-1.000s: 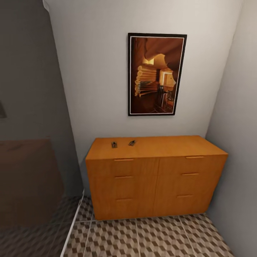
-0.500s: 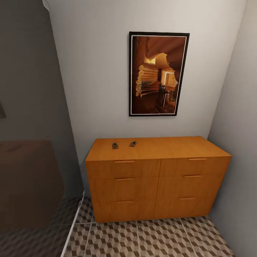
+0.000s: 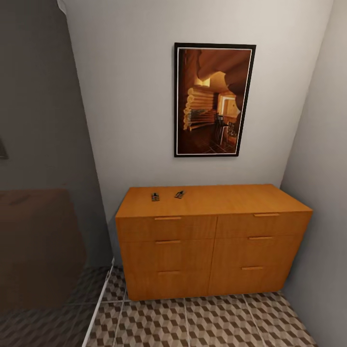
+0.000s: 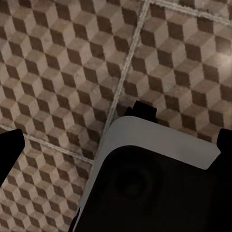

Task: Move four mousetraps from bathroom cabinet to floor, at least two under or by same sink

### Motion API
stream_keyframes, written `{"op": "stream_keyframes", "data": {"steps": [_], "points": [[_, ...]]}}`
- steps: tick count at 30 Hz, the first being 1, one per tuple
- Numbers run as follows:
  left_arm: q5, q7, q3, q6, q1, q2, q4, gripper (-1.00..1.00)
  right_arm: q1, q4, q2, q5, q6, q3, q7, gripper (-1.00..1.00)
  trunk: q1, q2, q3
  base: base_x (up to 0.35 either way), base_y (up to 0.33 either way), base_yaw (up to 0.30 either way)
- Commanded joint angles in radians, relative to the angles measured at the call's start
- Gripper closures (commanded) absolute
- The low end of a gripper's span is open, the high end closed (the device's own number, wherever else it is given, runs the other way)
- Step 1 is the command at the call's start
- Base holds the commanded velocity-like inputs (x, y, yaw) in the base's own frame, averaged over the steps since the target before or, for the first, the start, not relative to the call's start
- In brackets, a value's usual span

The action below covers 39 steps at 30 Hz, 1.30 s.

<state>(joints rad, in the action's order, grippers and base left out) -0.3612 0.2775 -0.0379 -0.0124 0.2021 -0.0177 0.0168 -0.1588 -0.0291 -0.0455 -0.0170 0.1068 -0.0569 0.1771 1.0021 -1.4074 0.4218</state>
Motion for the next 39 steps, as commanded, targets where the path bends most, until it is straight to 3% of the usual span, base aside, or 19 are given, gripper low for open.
{"op": "stream_keyframes", "data": {"steps": [1,39], "points": [[-0.007,0.003,-0.004,-0.001,0.000,0.000,0.000,-1.00,-0.001,-0.003,0.000,-0.002,0.005,-0.006,0.002,-1.00,0.000,-0.001,0.001,0.000,0.000,0.000],[-0.008,0.003,-0.003,-0.001,0.000,-0.001,0.000,-1.00,-0.001,-0.003,0.002,0.000,0.005,-0.006,0.001,-1.00,0.000,-0.001,0.001,0.000,0.000,0.000]]}}
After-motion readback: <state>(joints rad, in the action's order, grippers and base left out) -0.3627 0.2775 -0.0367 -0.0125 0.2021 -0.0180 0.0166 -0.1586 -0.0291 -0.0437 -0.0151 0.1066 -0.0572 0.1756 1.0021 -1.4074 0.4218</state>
